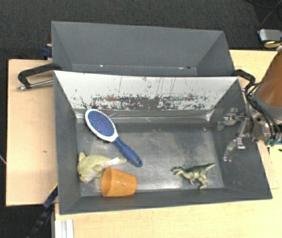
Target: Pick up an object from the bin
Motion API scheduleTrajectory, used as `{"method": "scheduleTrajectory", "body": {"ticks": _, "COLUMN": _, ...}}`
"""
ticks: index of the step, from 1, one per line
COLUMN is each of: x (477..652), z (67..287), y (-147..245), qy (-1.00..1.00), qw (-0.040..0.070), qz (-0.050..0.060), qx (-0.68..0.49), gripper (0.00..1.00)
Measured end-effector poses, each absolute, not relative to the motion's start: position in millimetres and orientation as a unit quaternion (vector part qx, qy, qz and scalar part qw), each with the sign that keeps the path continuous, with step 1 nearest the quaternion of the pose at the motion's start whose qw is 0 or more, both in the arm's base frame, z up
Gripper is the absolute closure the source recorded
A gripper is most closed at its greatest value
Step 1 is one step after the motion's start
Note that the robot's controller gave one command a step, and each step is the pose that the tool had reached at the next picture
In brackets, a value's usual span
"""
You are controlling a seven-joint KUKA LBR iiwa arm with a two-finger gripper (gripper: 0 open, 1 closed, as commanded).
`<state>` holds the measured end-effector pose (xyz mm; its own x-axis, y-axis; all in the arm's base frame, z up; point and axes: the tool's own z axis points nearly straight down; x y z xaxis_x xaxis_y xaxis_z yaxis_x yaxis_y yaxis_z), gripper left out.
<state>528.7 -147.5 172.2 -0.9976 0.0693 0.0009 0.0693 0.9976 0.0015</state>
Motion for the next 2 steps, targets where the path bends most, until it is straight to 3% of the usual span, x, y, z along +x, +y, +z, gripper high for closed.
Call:
{"method": "scheduleTrajectory", "body": {"ticks": 1, "x": 498.7, "z": 69.4, "y": -40.9, "qy": -1.000, "qw": 0.000, "qz": -0.001, "qx": 0.027, "gripper": 0.00}}
{"method": "scheduleTrajectory", "body": {"ticks": 2, "x": 499.7, "z": 72.5, "y": -44.6, "qy": -1.000, "qw": -0.001, "qz": 0.000, "qx": 0.025, "gripper": 1.00}}
